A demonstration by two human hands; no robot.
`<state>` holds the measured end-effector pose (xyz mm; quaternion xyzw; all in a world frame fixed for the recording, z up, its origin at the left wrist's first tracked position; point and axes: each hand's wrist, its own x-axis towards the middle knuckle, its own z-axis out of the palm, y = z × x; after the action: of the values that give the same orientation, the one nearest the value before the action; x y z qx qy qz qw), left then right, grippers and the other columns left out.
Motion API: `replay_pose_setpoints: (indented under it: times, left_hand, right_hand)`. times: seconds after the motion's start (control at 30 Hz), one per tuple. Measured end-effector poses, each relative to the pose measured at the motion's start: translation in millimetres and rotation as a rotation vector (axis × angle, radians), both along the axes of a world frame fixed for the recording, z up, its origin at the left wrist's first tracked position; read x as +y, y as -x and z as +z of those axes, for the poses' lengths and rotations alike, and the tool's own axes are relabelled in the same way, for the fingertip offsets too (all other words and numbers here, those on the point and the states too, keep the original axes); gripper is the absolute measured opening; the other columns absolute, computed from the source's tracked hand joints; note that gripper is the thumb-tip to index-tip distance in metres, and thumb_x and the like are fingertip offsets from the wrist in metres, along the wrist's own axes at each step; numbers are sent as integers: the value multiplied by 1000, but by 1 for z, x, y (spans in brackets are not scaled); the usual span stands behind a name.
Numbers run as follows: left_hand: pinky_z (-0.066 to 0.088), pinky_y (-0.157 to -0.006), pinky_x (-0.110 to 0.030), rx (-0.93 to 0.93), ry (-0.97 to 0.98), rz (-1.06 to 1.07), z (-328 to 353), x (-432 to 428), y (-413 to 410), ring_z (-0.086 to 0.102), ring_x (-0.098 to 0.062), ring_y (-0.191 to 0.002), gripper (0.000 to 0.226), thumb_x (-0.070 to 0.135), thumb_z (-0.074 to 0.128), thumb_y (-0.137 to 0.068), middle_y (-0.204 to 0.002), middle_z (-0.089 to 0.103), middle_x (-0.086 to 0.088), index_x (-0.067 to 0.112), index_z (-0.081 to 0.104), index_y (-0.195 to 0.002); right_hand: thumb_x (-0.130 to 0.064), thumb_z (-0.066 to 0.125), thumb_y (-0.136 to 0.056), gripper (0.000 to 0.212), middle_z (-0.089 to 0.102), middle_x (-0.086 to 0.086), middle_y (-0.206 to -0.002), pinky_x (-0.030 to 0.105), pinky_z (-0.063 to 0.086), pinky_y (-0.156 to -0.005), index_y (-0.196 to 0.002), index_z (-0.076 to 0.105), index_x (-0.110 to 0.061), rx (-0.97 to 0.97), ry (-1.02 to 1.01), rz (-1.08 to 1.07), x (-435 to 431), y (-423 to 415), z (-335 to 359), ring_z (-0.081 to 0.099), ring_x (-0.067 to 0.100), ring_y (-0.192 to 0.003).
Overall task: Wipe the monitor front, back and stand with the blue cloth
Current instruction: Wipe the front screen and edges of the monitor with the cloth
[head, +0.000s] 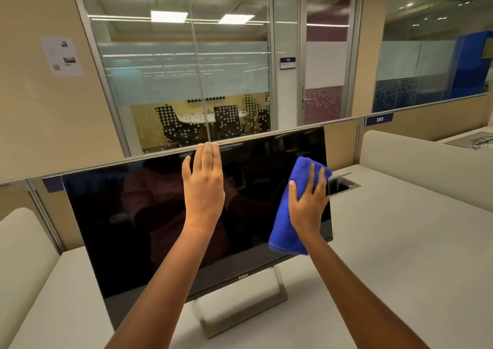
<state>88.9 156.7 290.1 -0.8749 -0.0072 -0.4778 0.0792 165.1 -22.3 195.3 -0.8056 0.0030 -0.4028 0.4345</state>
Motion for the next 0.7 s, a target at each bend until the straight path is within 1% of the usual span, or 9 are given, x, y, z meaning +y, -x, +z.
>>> replay_pose_setpoints:
  times: [0.1, 0.2, 0.27, 0.37, 0.5, 0.6, 0.7]
  left_hand:
    - [44, -95, -44, -20, 4, -11, -2, 1, -2, 53, -29, -119, 61, -7, 58, -68, -125, 57, -16, -1, 48, -127]
    - [45, -93, -45, -44, 16, -42, -1, 1, -2, 54, -30, -118, 56, -6, 46, -71, -125, 57, -17, -2, 48, -126]
    - [46, -93, -44, -57, 18, -56, -2, 2, -3, 54, -30, -118, 56, -6, 46, -70, -124, 58, -17, -2, 48, -126]
    - [45, -94, -43, -61, 25, -65, -3, 1, -3, 54, -29, -118, 60, -8, 53, -66, -124, 58, -16, -1, 48, -126]
    - [45, -94, -42, -74, 17, -72, -3, 2, -4, 54, -28, -118, 56, -6, 39, -71, -124, 58, -15, -1, 47, -127]
    - [46, -93, -41, -74, 15, -73, -3, 2, -6, 54, -27, -118, 54, -3, 27, -75, -124, 58, -14, 0, 47, -126]
    - [46, -93, -40, -81, 10, -69, -3, 3, -7, 55, -26, -118, 54, -1, 25, -76, -124, 59, -13, 1, 47, -126]
  right_hand:
    - [-45, 37, -88, 68, 20, 18, -151, 57, 36, -103, -146, 19, -13, 61, -189, -21, 2, 10, -27, 29, 39, -134]
    - [-41, 39, -87, 69, 21, 21, -150, 52, 38, -102, -145, 20, -10, 114, -256, -30, 16, 26, -50, 31, 41, -133]
    - [-38, 45, -91, 67, 20, 22, -150, 52, 40, -101, -146, 19, -9, 156, -289, -41, 27, 37, -63, 30, 42, -133]
    - [-28, 51, -93, 66, 18, 22, -150, 47, 34, -106, -146, 17, -10, 263, -368, -38, 51, 56, -76, 27, 41, -134]
    - [-28, 49, -93, 66, 19, 22, -149, 40, 32, -107, -146, 15, -9, 274, -323, 15, 79, 77, -84, 29, 38, -134]
    - [-27, 47, -94, 64, 18, 21, -149, 37, 34, -105, -146, 15, -8, 287, -367, -7, 82, 72, -80, 29, 36, -134]
    - [-25, 47, -95, 62, 17, 22, -149, 39, 34, -105, -146, 17, -6, 267, -434, -38, 76, 62, -74, 28, 37, -134]
